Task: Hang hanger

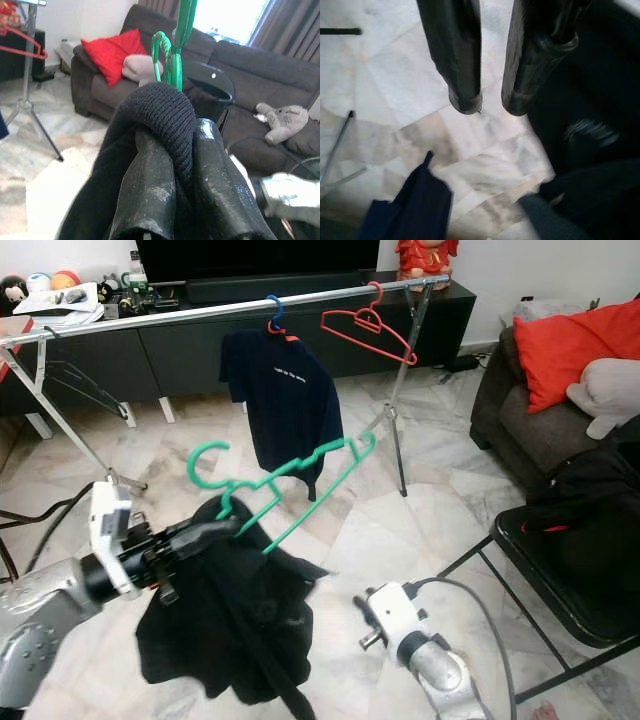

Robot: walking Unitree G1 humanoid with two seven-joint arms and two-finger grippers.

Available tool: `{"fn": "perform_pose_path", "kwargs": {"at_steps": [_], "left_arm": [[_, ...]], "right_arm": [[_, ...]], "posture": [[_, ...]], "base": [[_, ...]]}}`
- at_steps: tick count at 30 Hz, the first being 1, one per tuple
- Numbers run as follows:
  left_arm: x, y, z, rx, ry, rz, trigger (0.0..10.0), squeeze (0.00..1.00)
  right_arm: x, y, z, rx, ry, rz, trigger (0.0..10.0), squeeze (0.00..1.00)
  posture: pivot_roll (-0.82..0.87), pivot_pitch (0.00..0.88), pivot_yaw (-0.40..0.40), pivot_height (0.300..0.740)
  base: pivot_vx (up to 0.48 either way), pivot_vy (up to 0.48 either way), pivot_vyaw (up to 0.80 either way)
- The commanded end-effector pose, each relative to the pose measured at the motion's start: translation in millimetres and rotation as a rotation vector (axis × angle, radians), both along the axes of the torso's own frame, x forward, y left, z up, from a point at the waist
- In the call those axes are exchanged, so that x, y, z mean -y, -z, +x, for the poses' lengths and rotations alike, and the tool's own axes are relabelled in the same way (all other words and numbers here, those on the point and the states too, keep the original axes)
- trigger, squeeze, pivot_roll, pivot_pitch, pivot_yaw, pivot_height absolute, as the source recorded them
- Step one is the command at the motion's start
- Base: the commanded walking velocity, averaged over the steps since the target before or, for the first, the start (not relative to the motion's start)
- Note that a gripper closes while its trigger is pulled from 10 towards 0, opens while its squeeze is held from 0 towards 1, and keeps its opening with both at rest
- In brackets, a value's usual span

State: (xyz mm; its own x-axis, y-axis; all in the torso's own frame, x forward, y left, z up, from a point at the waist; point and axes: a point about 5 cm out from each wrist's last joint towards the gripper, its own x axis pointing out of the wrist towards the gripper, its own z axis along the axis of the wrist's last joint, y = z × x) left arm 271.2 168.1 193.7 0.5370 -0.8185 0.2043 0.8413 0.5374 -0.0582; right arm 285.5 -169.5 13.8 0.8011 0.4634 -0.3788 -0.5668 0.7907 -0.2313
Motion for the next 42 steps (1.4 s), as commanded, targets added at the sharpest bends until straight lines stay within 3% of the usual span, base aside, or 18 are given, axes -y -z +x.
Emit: {"fn": "perform_pose_path", "kwargs": {"at_steps": [1,6,7,8,9,13,14,15,16,17,18,19,21,25,27,31,36,42], "left_arm": [[4.4,-7.9,0.4,0.047,-0.006,-0.012,10.0,0.00],[8.9,-2.7,0.5,0.037,-0.007,0.020,10.0,0.00],[8.2,-1.0,2.8,0.034,-0.031,0.031,10.0,0.00],[8.2,0.0,3.6,0.029,-0.038,0.035,10.0,0.00],[8.2,0.0,3.6,0.029,-0.038,0.035,10.0,0.00],[7.2,22.9,8.6,0.030,-0.092,0.258,10.0,0.00],[6.6,24.1,9.5,0.031,-0.102,0.267,10.0,0.00],[4.3,26.4,12.8,0.030,-0.135,0.292,10.0,0.00],[3.4,27.5,14.3,0.032,-0.149,0.307,10.0,0.00],[0.8,32.0,18.9,0.045,-0.192,0.374,10.0,0.00],[0.8,32.0,18.9,0.045,-0.192,0.374,10.0,0.00],[-0.7,36.5,21.1,0.037,-0.208,0.417,10.0,0.00],[-5.1,50.3,23.7,0.020,-0.217,0.556,10.0,0.00],[-5.9,75.5,6.3,0.003,0.018,0.804,10.0,0.00],[-6.7,80.4,0.6,-0.016,0.093,0.854,10.0,0.00],[-10.7,84.6,-4.6,-0.055,0.199,0.943,10.0,0.00],[-8.3,80.9,-3.2,-0.088,0.319,0.998,10.0,0.00],[7.7,72.5,5.6,-0.071,0.372,0.960,10.0,0.00]], "right_arm": [[-4.9,5.5,-7.1,-0.049,-0.066,0.012,10.0,0.00],[-11.8,12.8,-19.1,-0.140,-0.197,0.040,10.0,0.00],[-13.4,15.3,-23.7,-0.177,-0.238,0.059,10.0,0.65],[-14.2,16.5,-26.3,-0.199,-0.261,0.073,10.0,1.00],[-14.2,16.5,-26.3,-0.199,-0.261,0.073,10.0,1.00],[-14.5,16.6,-42.1,-0.319,-0.442,0.123,10.0,1.00],[-14.4,16.2,-42.6,-0.322,-0.450,0.124,10.0,1.00],[-14.0,12.8,-43.2,-0.321,-0.474,0.133,10.0,0.45],[-13.8,11.1,-43.4,-0.319,-0.485,0.137,10.0,0.45],[-13.8,8.3,-44.3,-0.323,-0.509,0.149,10.0,0.12],[-13.8,8.3,-44.3,-0.323,-0.509,0.149,10.0,0.12],[-14.3,6.4,-45.9,-0.325,-0.537,0.155,10.0,0.00],[-13.9,0.0,-48.9,-0.330,-0.595,0.156,10.0,0.00],[-9.9,-20.2,-47.0,-0.310,-0.666,0.175,10.0,0.00],[-8.5,-31.0,-45.4,-0.291,-0.700,0.186,10.0,0.00],[-4.5,-58.6,-36.2,-0.216,-0.753,0.213,10.0,0.00],[-12.1,-108.3,-13.0,-0.056,-0.758,0.479,10.0,0.00],[-19.9,-101.0,-17.9,-0.144,-0.849,0.419,10.0,0.00]], "posture": [[-0.01,0.127,0.026,0.721],[-0.01,0.126,0.027,0.721],[-0.01,0.126,0.027,0.721],[-0.01,0.125,0.027,0.721],[-0.01,0.125,0.027,0.721],[-0.02,0.120,0.030,0.721],[-0.02,0.120,0.030,0.721],[-0.02,0.120,0.030,0.721],[-0.02,0.120,0.030,0.721],[-0.02,0.119,0.030,0.721],[-0.02,0.119,0.030,0.721],[-0.02,0.116,0.030,0.721],[-0.02,0.117,0.030,0.721],[-0.02,0.110,0.033,0.721],[-0.02,0.102,0.033,0.721],[-0.02,0.095,0.034,0.721],[-0.03,0.092,0.030,0.721],[-0.03,0.081,0.021,0.721]], "base": [[0.000,0.000,0.00],[0.000,0.000,0.00],[0.000,0.000,0.00],[0.000,0.000,0.00],[0.000,0.000,0.00],[0.000,0.000,0.00],[0.000,0.000,0.00],[0.000,0.000,0.00],[0.000,0.000,0.00],[0.000,0.000,0.00],[0.000,0.000,0.00],[0.000,0.000,0.00],[0.000,0.000,0.00],[0.000,0.000,0.00],[0.000,0.000,0.00],[0.000,0.000,0.00],[0.000,0.000,0.00],[0.000,0.000,0.00]]}}
